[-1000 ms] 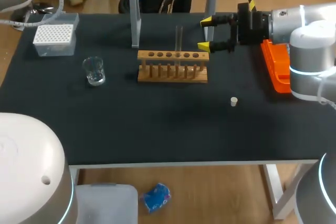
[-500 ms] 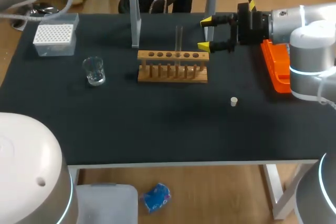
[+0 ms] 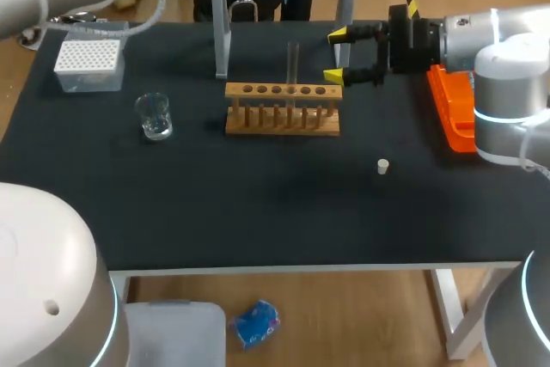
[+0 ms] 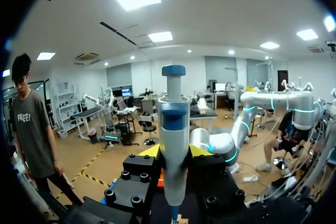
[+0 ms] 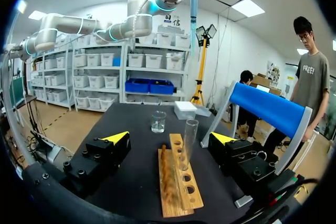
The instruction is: Invert the test tube, pick up the pipette, mount the tip to pipette, aspirate from beaker and dispense into the tube, eject the tip, return the pipette, and cap with the stopper.
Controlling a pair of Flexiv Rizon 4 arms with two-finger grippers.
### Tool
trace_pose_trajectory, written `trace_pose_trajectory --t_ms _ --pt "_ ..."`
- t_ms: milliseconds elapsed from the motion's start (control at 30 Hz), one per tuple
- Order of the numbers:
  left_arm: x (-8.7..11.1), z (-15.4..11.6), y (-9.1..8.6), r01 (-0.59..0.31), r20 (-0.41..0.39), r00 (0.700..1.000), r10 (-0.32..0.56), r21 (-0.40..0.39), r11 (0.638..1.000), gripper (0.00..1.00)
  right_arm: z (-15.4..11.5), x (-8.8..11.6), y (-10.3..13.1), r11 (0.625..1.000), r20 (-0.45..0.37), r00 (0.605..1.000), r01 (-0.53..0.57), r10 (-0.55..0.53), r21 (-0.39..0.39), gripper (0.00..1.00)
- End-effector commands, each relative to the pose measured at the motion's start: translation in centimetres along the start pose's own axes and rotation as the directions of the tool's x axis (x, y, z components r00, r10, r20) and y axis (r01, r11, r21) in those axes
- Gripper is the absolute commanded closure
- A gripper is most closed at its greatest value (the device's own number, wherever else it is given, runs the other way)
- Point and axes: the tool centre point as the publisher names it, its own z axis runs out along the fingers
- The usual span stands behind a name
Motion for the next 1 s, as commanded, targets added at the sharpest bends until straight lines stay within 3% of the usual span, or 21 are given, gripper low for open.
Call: trace_pose_trajectory --t_ms 33,267,867,1000 --pt "-0.3 0.2 0.8 -0.001 -0.002 1.000 0.001 0.014 1.000 1.00 0.0 0.0 -0.1 1.000 -0.001 1.000 0.001 -0.001 0.000 0.00" --pt "-0.4 0.3 2.3 0.036 -0.008 0.999 -0.036 0.010 0.999 1.00 0.0 0.0 -0.1 1.000 -0.001 1.000 0.001 -0.001 0.000 0.00" --pt "-0.4 0.3 2.4 0.042 -0.009 0.999 -0.042 0.008 0.999 1.00 0.0 0.0 -0.1 1.000 -0.001 1.000 0.001 -0.001 0.000 0.00" --pt "-0.5 1.1 3.5 0.042 -0.025 0.999 -0.042 0.029 0.999 1.00 0.0 0.0 -0.1 1.000 -0.001 1.000 0.001 -0.001 0.000 0.00"
